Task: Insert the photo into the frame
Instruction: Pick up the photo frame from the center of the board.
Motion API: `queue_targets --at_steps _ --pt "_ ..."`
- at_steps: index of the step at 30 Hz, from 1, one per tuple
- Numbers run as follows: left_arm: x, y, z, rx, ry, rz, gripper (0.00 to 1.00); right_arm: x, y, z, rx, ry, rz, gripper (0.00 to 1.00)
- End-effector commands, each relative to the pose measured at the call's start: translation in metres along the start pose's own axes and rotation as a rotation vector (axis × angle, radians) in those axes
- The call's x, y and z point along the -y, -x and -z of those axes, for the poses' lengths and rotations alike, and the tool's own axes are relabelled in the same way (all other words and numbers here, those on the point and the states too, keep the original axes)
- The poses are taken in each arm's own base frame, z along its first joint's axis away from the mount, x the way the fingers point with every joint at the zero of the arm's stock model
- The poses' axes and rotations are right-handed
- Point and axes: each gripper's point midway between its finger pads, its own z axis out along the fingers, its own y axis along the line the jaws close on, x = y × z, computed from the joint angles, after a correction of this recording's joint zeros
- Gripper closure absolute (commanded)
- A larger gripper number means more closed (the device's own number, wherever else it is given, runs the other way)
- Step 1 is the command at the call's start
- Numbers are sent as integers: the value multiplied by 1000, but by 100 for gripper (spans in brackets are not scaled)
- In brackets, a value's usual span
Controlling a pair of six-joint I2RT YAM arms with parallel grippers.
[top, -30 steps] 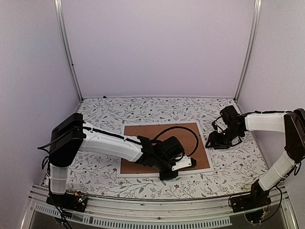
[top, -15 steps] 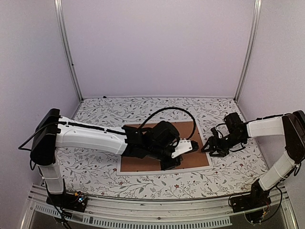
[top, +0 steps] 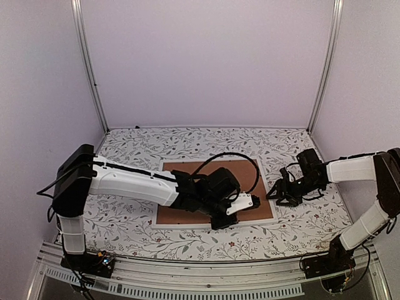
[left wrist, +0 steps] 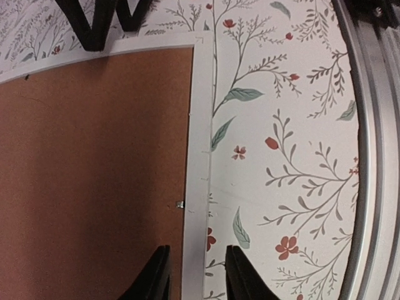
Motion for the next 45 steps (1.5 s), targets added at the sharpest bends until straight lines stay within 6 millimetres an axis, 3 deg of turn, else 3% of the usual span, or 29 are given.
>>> queue_targets --at_steps 1,8,15,18,22,25,26,36,45 --pt "3 -16 -14 -67 -45 -14 61 3 10 12 42 -65 30 35" --pt "1 -24 -33 -103 -66 -27 56 13 1 11 29 -91 28 36" --pt "2 -40 -46 -151 -64 -22 79 20 -7 7 15 -98 18 36" --pt "-5 -52 -50 -183 -11 -18 85 16 -5 6 21 -73 11 36" --pt "-3 -56 -49 -185 -10 -21 87 15 -4 4 22 -62 9 36" --pt "-3 -56 -47 -179 -8 -19 96 12 -4 2 20 -39 5 36" --pt "-4 -54 -45 -171 -4 -16 100 12 -6 1 16 -28 2 36" --pt "-19 4 -2 36 -17 46 100 15 -11 -5 3 -19 -14 36" --pt "-27 15 14 84 -17 58 100 2 -12 -5 -8 64 -15 36"
